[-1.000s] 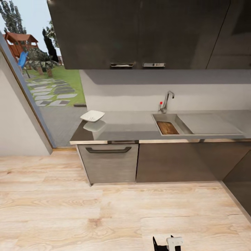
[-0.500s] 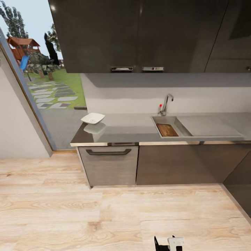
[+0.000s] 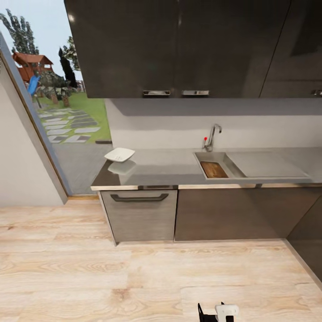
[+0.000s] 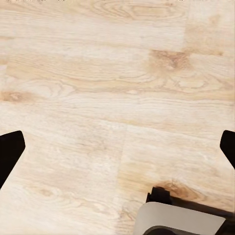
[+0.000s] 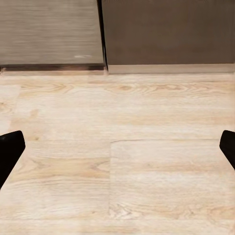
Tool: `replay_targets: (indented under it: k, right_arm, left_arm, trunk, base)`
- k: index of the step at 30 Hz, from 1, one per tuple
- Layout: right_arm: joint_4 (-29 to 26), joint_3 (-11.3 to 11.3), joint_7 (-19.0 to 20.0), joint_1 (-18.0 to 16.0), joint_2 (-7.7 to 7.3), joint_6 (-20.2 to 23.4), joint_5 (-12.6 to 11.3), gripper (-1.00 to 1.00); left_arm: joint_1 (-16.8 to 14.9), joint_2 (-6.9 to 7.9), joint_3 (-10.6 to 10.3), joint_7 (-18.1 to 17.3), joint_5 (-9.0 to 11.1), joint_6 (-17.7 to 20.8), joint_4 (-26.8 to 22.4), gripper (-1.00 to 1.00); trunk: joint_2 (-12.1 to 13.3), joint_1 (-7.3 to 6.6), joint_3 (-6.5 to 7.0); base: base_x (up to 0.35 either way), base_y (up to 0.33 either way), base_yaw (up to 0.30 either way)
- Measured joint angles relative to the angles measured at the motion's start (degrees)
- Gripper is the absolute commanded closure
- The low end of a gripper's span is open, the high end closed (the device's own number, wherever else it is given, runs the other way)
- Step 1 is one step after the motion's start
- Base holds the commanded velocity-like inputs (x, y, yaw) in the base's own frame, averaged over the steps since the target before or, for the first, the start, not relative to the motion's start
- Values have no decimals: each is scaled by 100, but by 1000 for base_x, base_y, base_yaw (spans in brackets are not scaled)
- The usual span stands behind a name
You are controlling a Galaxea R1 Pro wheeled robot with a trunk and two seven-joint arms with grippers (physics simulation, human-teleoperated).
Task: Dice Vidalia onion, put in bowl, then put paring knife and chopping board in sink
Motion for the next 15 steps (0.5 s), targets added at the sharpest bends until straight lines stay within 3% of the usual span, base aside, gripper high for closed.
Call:
replay_targets:
  k: [15]
  right_arm:
    - [8,0,0,0,2,0,-5,-100]
  left_arm:
    - [0,0,0,0,0,0,0,-100]
  trunk:
    - [0,0,136]
  base:
    - [0,0,0]
